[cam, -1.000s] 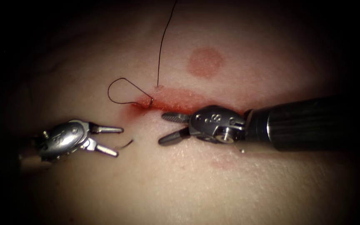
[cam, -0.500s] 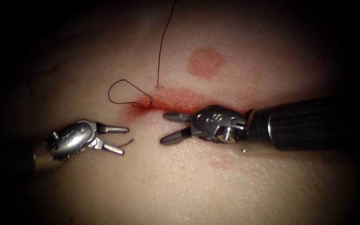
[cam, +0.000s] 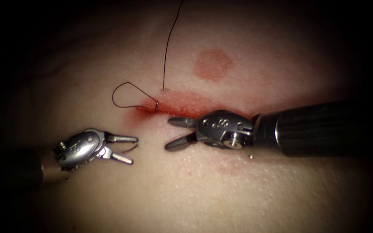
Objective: Wound Closure
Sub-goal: Pull the needle through with the left gripper.
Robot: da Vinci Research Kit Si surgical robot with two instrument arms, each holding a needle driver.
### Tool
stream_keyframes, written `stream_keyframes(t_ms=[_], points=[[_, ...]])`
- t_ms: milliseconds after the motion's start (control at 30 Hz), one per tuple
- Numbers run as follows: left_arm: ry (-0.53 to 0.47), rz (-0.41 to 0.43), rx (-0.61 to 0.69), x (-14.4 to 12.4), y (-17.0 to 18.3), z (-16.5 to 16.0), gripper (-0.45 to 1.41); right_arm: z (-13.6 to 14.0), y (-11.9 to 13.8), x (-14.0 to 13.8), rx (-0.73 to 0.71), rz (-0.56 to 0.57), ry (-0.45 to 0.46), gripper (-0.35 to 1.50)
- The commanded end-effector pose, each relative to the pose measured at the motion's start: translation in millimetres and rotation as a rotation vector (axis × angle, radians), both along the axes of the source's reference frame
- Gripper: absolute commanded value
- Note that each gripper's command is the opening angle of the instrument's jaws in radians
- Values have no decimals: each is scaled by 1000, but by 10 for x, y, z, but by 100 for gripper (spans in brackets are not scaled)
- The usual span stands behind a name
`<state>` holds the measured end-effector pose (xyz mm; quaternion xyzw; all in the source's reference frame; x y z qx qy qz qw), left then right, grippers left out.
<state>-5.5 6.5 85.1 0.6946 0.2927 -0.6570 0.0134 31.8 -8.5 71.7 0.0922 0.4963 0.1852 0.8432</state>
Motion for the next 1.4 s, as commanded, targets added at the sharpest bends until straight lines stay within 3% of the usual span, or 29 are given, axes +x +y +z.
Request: stream_keyframes(t_ms=[33, 467, 500, 533, 833, 1233, 1400], points=[[-3, -1, 0, -7, -5, 8, 23, 6, -5, 6, 2, -1, 1, 138], [-7, -20, 52, -15, 2, 30, 3, 4, -7, 8, 0, 0, 0, 138], [0, -16, 65, -15, 1, 33, -7, 4, -7, 8, 0, 0, 0, 138], [17, -10, 98, -15, 0, 36, -35, 4, -7, 8, 0, 0, 0, 138], [29, -2, 132, -14, -5, 28, -35, 4, -8, 7, -1, -1, 0, 136], [74, 52, 254, -3, 2, -13, -35, 5, -7, 6, -1, 0, 0, 135], [153, 156, 491, 6, 6, -31, -35, 5, -7, 6, -1, 0, 0, 135]])
